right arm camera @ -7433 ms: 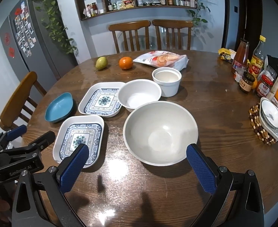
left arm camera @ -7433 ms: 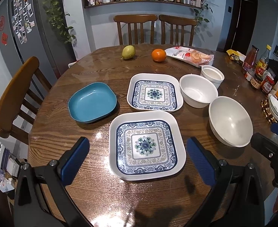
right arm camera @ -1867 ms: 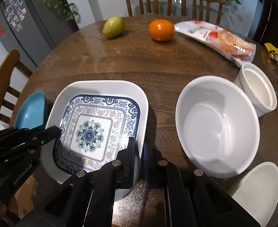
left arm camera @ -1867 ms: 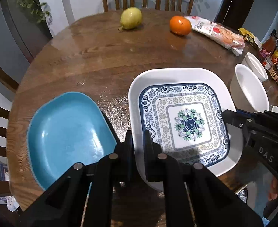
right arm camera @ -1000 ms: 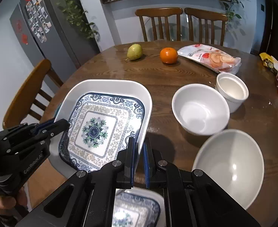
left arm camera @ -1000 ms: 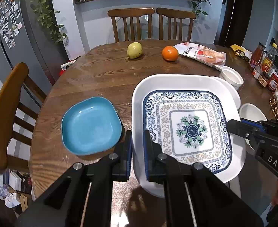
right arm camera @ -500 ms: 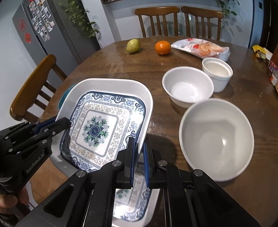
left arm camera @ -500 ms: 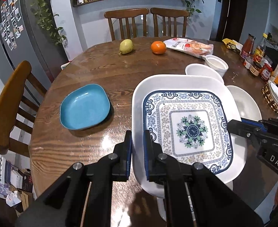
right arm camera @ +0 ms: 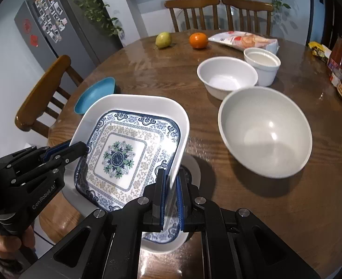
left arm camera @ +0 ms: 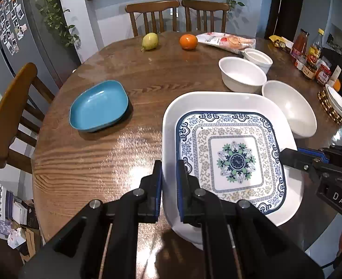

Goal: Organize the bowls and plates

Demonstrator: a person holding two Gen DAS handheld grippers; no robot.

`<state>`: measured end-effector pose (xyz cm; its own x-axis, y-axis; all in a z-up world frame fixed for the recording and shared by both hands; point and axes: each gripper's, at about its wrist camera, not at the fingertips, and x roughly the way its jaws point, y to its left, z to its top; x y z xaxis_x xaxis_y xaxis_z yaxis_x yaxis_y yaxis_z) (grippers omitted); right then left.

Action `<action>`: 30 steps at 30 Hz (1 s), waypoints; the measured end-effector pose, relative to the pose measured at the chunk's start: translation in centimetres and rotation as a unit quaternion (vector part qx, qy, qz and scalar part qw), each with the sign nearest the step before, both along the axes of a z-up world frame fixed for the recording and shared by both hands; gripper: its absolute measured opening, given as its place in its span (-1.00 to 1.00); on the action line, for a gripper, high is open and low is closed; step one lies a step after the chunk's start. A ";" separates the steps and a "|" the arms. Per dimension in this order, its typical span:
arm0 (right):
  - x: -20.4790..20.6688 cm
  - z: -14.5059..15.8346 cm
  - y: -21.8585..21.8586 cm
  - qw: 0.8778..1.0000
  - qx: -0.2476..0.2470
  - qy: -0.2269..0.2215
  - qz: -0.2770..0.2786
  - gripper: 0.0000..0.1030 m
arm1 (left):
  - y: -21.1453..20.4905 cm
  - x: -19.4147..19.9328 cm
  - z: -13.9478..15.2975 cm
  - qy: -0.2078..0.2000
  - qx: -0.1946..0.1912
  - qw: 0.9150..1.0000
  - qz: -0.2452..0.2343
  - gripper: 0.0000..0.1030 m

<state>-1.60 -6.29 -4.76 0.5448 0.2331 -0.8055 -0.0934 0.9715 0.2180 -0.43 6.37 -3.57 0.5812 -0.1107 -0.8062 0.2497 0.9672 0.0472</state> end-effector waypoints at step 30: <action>-0.7 -3.9 0.6 0.996 -0.070 0.058 0.008 -0.80 | -1.1 -1.4 -5.5 0.074 0.022 0.997 -0.024 -0.78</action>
